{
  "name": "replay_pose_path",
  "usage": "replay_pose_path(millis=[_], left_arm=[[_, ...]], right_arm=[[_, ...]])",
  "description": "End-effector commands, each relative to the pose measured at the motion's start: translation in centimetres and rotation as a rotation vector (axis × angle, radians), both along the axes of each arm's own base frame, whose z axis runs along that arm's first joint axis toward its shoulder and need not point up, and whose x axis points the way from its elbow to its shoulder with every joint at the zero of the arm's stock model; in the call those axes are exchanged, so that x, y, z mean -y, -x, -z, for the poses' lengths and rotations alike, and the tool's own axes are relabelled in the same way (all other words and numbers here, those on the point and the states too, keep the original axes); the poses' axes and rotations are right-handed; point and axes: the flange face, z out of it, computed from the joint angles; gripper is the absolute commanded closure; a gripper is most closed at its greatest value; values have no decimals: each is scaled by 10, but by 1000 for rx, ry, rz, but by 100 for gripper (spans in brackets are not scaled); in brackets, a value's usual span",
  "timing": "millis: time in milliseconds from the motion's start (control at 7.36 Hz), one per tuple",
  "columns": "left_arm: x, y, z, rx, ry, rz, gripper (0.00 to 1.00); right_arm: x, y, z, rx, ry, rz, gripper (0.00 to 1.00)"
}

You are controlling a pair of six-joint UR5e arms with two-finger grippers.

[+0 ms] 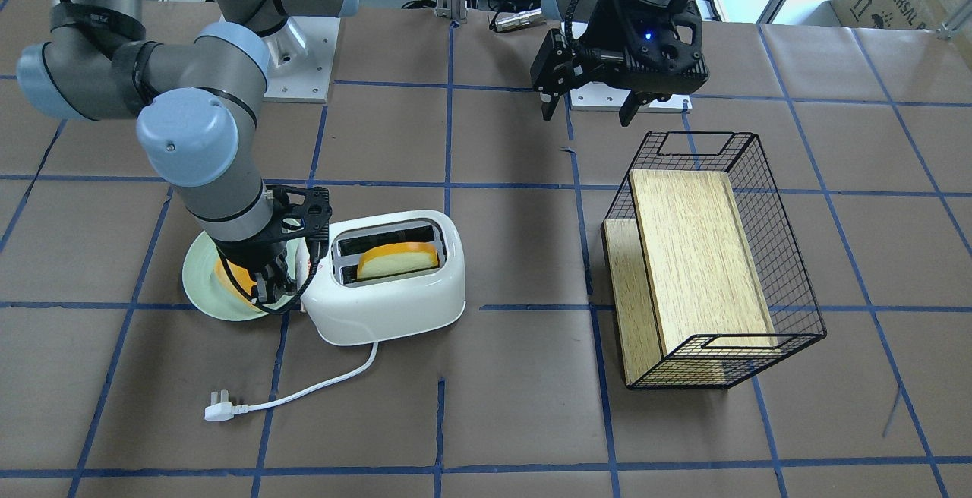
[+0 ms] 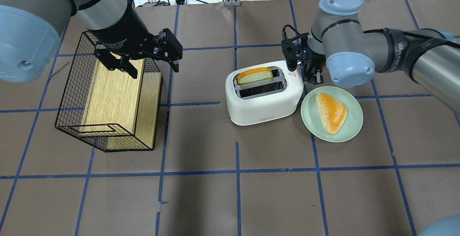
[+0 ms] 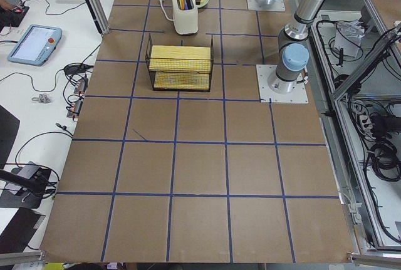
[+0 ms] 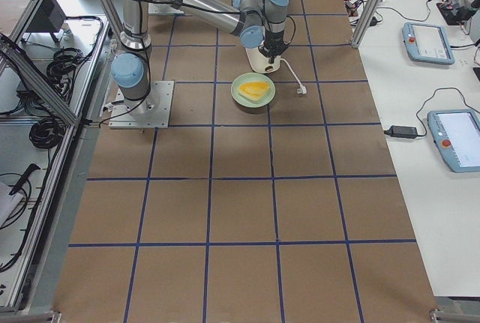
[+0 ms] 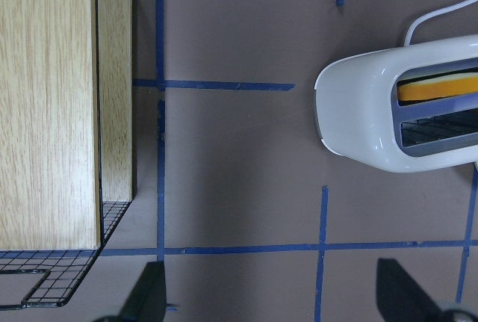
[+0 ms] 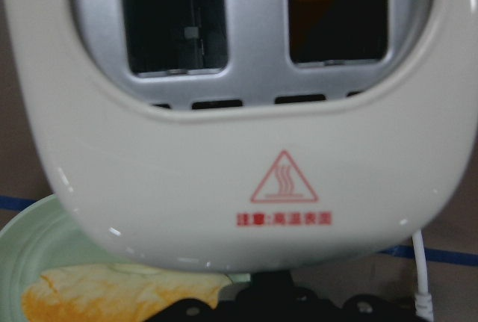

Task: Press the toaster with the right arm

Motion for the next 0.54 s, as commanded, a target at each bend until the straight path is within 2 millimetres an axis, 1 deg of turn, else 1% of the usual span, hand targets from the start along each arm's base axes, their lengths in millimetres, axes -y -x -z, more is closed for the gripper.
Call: replay_pose_path(millis=[0, 136, 272, 407], left_arm=[[0, 0, 0, 0, 0, 0, 0], [0, 0, 0, 0, 0, 0, 0], [0, 0, 0, 0, 0, 0, 0], [0, 0, 0, 0, 0, 0, 0]], right_arm=[[-7, -2, -48, 15, 58, 168, 91], [-14, -4, -58, 10, 76, 218, 85], [-18, -4, -73, 18, 93, 280, 85], [-26, -4, -80, 31, 63, 401, 86]])
